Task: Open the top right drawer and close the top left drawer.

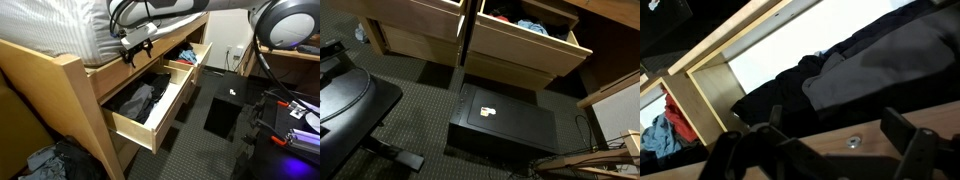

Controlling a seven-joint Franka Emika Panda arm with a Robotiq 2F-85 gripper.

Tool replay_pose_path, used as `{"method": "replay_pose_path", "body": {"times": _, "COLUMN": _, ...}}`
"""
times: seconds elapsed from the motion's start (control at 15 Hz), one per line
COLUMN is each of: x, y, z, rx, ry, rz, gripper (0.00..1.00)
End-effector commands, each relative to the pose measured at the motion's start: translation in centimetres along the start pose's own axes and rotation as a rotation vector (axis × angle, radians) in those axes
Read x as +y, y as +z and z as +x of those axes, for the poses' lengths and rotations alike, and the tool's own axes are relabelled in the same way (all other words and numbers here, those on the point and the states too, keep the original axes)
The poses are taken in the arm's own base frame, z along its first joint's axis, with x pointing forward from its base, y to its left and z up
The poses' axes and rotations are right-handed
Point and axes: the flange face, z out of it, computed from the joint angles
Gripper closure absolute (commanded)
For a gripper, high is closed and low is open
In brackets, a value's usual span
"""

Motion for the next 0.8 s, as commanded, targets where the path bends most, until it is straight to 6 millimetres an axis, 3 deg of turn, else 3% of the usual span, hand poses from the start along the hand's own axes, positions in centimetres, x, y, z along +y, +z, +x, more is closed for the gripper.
{"method": "replay_pose_path", "body": {"times": 0.0, "x": 1.9, "y": -5.6, "z": 1.6, "rx": 0.100, "ry": 0.082, "rz": 0.071, "gripper": 0.00}}
{"method": "replay_pose_path", "body": {"times": 0.27, "x": 3.6, "y": -12.3, "z": 2.2, "rx": 0.238, "ry": 0.129, "rz": 0.116, "gripper": 0.00}}
{"method": "replay_pose_path", "body": {"times": 0.4, "x": 4.6, "y": -14.8, "z": 1.4, "rx": 0.268, "ry": 0.068, "rz": 0.040, "gripper": 0.00}}
{"method": "replay_pose_path", "body": {"times": 0.67, "x": 5.7, "y": -17.5, "z": 1.0, "rx": 0.314, "ry": 0.038, "rz": -0.016, "gripper": 0.00}}
{"method": "replay_pose_path", "body": {"times": 0.73, "x": 4.9, "y": -16.2, "z": 0.8, "rx": 0.283, "ry": 0.046, "rz": 0.002, "gripper": 0.00}}
